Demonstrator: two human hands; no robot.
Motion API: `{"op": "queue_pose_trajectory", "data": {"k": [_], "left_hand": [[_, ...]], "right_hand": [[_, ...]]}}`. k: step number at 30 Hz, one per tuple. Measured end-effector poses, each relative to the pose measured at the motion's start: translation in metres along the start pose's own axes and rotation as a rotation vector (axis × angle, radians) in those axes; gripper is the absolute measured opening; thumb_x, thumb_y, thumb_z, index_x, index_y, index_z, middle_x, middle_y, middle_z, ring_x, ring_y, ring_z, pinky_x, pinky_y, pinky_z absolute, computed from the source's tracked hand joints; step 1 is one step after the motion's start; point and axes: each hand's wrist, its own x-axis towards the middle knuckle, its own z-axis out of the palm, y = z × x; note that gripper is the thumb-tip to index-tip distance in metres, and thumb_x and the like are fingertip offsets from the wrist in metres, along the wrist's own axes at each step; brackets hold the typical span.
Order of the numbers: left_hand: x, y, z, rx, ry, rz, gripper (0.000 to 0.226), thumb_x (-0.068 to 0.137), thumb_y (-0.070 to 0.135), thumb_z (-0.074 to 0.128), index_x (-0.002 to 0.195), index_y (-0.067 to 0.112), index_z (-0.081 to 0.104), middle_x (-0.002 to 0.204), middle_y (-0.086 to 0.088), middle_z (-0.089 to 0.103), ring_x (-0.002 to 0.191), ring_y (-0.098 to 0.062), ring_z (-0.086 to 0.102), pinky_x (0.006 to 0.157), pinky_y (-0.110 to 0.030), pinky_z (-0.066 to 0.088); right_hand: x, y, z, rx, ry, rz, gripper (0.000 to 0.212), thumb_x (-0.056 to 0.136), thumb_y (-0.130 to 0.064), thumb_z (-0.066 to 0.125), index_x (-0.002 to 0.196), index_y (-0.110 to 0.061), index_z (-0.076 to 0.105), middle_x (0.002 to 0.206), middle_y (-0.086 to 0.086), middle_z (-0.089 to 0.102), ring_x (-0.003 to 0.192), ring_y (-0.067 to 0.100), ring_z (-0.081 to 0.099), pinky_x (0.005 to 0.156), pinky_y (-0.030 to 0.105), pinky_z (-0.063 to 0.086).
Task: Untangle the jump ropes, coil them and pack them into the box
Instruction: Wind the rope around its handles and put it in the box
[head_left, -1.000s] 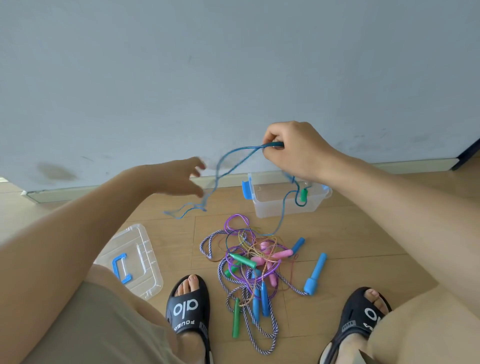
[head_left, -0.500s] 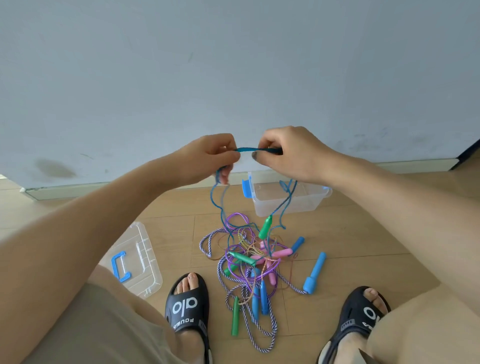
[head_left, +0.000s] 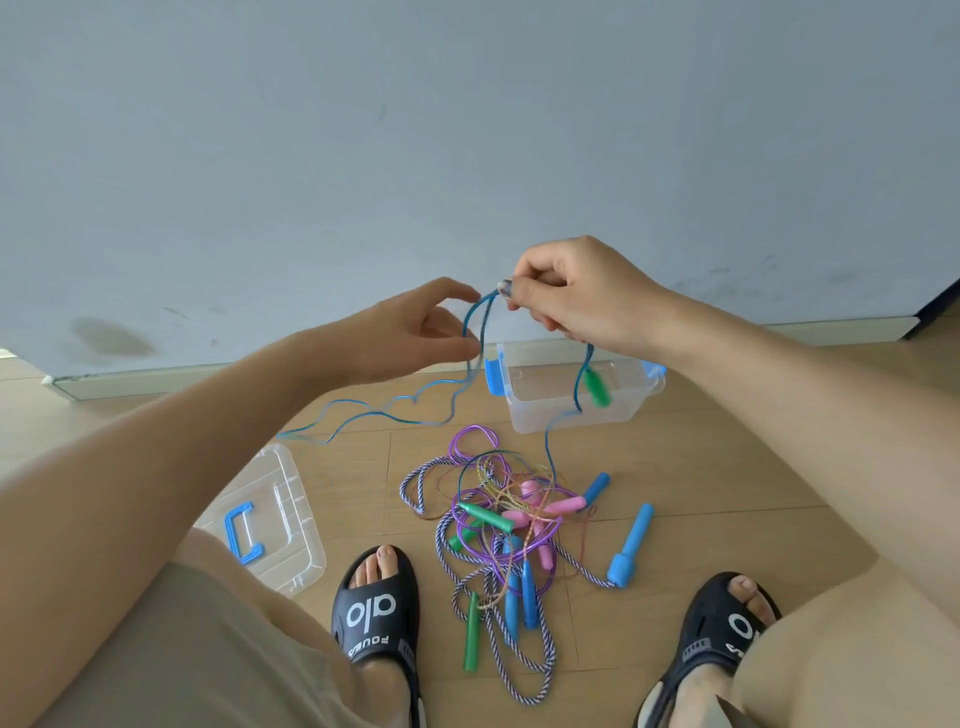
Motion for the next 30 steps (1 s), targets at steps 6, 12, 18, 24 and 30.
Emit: {"op": "queue_pose_trajectory", "data": {"k": [6, 12, 18, 24, 30], "left_hand": [[0.006, 0.011, 0.007, -0.004, 0.123, 0.141, 0.016, 0.102, 0.027, 0.053, 0.106, 0.022, 0.068, 0.103, 0.011, 0.074, 0.105, -0.002, 0.065, 0.094, -0.025, 0.046], [0.000, 0.011, -0.006, 0.209, 0.096, 0.148, 0.025, 0.104, 0.034, 0.044, 0.092, 0.028, 0.065, 0.069, 0.000, 0.067, 0.067, -0.012, 0.054, 0.068, -0.023, 0.041], [-0.006, 0.003, -0.018, 0.265, 0.086, 0.108, 0.027, 0.105, 0.036, 0.042, 0.095, 0.031, 0.067, 0.067, -0.002, 0.067, 0.056, -0.008, 0.043, 0.056, -0.018, 0.034], [-0.009, -0.029, -0.039, 0.437, 0.053, -0.162, 0.026, 0.100, 0.027, 0.044, 0.085, 0.024, 0.065, 0.077, 0.007, 0.072, 0.078, -0.008, 0.058, 0.073, -0.028, 0.043], [-0.005, -0.040, -0.036, 0.653, 0.026, -0.308, 0.021, 0.099, 0.023, 0.044, 0.095, 0.020, 0.064, 0.101, -0.001, 0.068, 0.095, -0.021, 0.060, 0.082, -0.033, 0.047]], "right_hand": [[0.000, -0.003, 0.006, 0.059, -0.020, -0.015, 0.025, 0.100, -0.026, 0.055, 0.084, -0.009, 0.064, 0.052, -0.007, 0.054, 0.045, 0.016, 0.039, 0.049, 0.026, 0.034], [-0.002, 0.001, 0.002, 0.030, -0.076, 0.038, 0.024, 0.100, -0.027, 0.056, 0.084, -0.013, 0.067, 0.052, -0.006, 0.055, 0.046, 0.016, 0.040, 0.048, 0.027, 0.035], [-0.003, 0.003, -0.002, -0.021, -0.077, 0.058, 0.025, 0.099, -0.029, 0.056, 0.086, -0.011, 0.068, 0.050, -0.006, 0.053, 0.042, 0.012, 0.038, 0.047, 0.026, 0.036], [-0.004, 0.012, -0.014, -0.010, -0.044, 0.094, 0.027, 0.099, -0.028, 0.057, 0.084, -0.008, 0.068, 0.050, -0.005, 0.048, 0.046, 0.012, 0.036, 0.047, 0.026, 0.033], [0.001, 0.009, -0.002, -0.020, -0.057, 0.088, 0.025, 0.099, -0.025, 0.059, 0.084, -0.007, 0.069, 0.044, -0.012, 0.047, 0.040, 0.003, 0.037, 0.043, 0.011, 0.029]]}}
